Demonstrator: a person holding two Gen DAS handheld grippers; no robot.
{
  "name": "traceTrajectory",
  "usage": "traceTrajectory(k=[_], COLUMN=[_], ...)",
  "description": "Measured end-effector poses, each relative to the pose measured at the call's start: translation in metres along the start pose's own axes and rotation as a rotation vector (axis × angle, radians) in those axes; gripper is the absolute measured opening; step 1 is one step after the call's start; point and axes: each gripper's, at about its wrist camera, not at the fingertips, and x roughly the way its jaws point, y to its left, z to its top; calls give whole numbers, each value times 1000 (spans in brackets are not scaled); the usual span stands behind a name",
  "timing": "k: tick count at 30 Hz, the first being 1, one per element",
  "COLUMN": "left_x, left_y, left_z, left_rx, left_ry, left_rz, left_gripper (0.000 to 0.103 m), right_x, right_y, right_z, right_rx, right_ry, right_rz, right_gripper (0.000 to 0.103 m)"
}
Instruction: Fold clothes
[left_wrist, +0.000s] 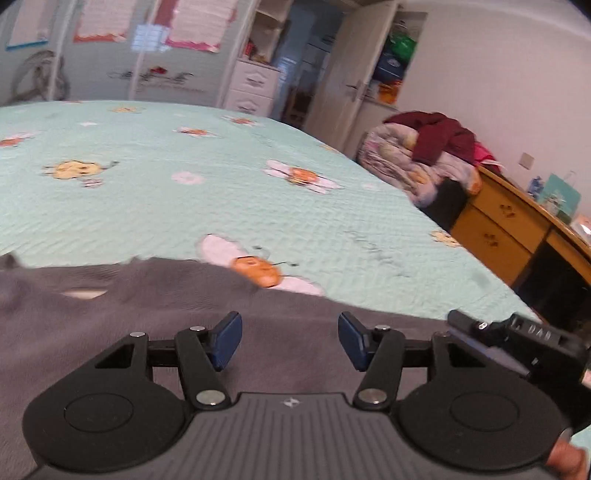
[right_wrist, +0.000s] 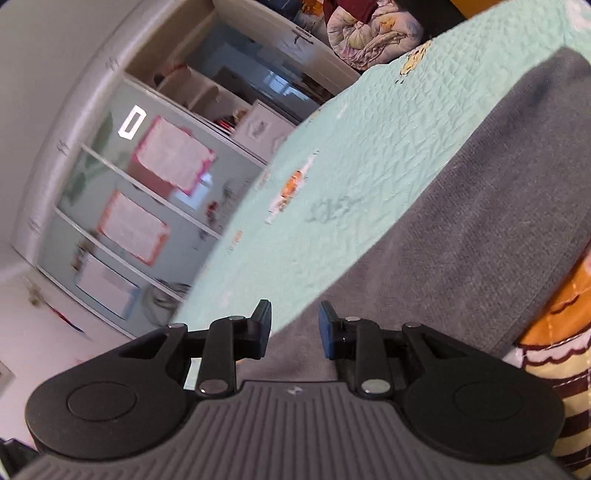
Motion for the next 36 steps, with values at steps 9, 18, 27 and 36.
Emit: traceTrajectory(k=[9, 18, 27, 36], left_x=[59, 13, 34, 41], left_y=[-25, -83, -119, -121], left_z=[-18, -30, -63, -75], left_rx=[39, 402, 613, 624], left_ry=[170, 72, 106, 121], left_rz=[-54, -51, -7, 11], left_gripper=[44, 46, 46, 45], right_x=[18, -1, 1, 1], right_y=[6, -4, -13, -11], right_z=[1, 9, 12, 15], right_rx=[-6, 45, 133, 113], right_ry=[110, -6, -13, 8], right_rz=[12, -39, 3, 29], right_gripper=[39, 37, 37, 38])
